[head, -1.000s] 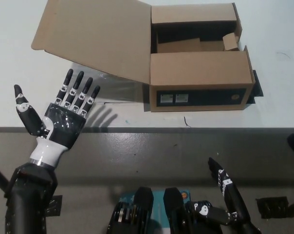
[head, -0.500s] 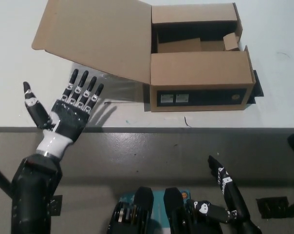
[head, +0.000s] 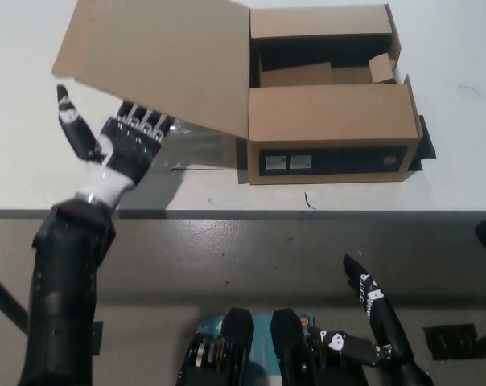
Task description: A small storge box is placed at the center of the table and the robot uses its left hand to push the lid and close it
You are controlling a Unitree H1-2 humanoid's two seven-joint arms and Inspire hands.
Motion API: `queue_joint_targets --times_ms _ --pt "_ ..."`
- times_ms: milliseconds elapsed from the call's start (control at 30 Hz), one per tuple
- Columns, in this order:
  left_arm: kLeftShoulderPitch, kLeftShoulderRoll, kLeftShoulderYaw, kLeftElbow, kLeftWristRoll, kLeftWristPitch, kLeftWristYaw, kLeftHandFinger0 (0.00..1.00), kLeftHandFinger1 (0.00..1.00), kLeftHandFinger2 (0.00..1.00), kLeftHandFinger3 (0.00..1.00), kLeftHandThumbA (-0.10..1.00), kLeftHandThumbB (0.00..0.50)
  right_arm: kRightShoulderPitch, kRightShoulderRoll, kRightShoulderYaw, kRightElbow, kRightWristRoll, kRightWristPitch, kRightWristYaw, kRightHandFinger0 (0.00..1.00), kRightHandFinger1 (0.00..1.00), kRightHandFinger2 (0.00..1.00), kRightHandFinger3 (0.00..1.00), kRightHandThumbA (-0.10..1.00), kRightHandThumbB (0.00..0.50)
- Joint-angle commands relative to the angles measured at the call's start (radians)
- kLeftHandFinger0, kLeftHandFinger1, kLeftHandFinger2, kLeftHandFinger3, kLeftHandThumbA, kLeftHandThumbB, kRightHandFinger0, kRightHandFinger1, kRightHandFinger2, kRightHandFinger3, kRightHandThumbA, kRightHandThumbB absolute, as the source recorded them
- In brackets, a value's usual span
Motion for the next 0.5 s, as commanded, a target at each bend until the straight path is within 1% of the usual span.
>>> queue_joint_targets --times_ms 0,33,200,233,333,367,467 --pt "-0.116 0.02 0.0 0.029 0.062 -0.044 -0.012 1.0 1.0 1.0 1.0 1.0 0.398 -0.033 -0.002 0.002 -0.026 0.002 -0.05 0.007 1.0 1.0 1.0 1.0 1.0 0.387" --pt "-0.15 0.018 -0.014 0.048 0.085 -0.054 -0.012 1.0 1.0 1.0 1.0 1.0 0.408 -0.034 -0.002 0.002 -0.025 0.003 -0.05 0.009 1.0 1.0 1.0 1.0 1.0 0.389" --pt "-0.23 0.006 -0.047 0.09 0.143 -0.064 -0.019 1.0 1.0 1.0 1.0 1.0 0.413 -0.039 -0.003 0.006 -0.025 0.0 -0.05 0.011 1.0 1.0 1.0 1.0 1.0 0.396" --pt "-0.256 0.001 -0.068 0.104 0.165 -0.072 -0.033 1.0 1.0 1.0 1.0 1.0 0.425 -0.042 -0.004 0.007 -0.025 -0.004 -0.05 0.009 1.0 1.0 1.0 1.0 1.0 0.394" --pt "-0.296 -0.019 -0.085 0.123 0.186 -0.078 -0.025 1.0 1.0 1.0 1.0 1.0 0.402 -0.045 -0.004 0.009 -0.028 -0.007 -0.05 0.012 1.0 1.0 1.0 1.0 1.0 0.4" --pt "-0.316 -0.04 -0.099 0.139 0.203 -0.086 -0.026 1.0 1.0 1.0 1.0 1.0 0.391 -0.044 -0.004 0.009 -0.027 -0.006 -0.05 0.013 1.0 1.0 1.0 1.0 1.0 0.399" --pt "-0.327 -0.072 -0.139 0.146 0.247 -0.104 -0.034 1.0 1.0 1.0 1.0 1.0 0.393 -0.046 -0.005 0.011 -0.029 -0.009 -0.05 0.012 1.0 1.0 1.0 1.0 1.0 0.398"
